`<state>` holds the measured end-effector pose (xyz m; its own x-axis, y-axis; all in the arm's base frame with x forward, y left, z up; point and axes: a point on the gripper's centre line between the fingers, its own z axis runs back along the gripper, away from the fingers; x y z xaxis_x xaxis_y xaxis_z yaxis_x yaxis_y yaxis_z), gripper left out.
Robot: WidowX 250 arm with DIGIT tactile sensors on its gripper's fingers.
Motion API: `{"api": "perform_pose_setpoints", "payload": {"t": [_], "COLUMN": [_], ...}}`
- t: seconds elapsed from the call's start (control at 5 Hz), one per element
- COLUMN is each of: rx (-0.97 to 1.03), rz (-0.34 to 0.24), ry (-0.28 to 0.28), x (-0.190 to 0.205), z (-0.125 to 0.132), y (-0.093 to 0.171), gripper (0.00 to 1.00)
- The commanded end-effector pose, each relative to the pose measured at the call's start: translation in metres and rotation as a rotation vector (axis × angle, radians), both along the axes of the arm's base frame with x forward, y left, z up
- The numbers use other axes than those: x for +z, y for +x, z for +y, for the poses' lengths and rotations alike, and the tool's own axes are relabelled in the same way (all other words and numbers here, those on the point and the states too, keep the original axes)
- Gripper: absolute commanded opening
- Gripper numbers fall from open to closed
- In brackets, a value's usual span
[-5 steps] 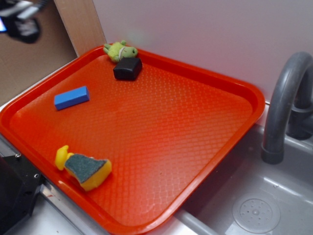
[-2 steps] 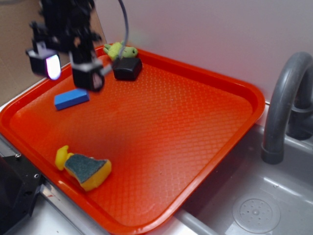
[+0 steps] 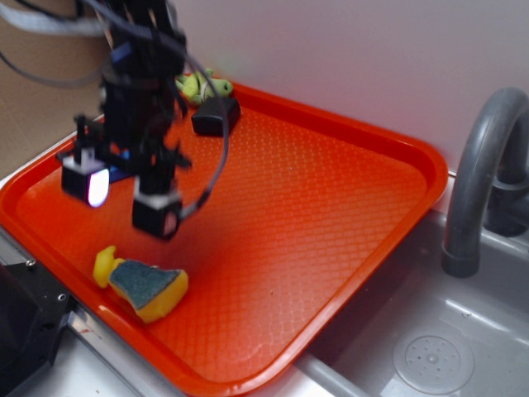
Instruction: Grab the yellow duck.
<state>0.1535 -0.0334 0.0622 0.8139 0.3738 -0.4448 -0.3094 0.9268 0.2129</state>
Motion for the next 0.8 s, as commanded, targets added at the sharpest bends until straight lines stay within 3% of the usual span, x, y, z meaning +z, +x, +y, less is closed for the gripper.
{"api": "perform_pose_setpoints", "payload": {"t": [0.0,0.2,0.4,0.6], "rx": [0.037,0.003,-0.010,-0.029], "rz": [0.056,0.064,0.083,0.086], "ry": [0.090,0.106,0.066,0.052], "x": [-0.030,-0.035,-0.037,-0.044], "z": [0.028,0.022,0.008,0.007], "y": [-0.016,-0.023,-0.037,-0.046], "gripper": [1.00,1.00,1.00,0.10]}}
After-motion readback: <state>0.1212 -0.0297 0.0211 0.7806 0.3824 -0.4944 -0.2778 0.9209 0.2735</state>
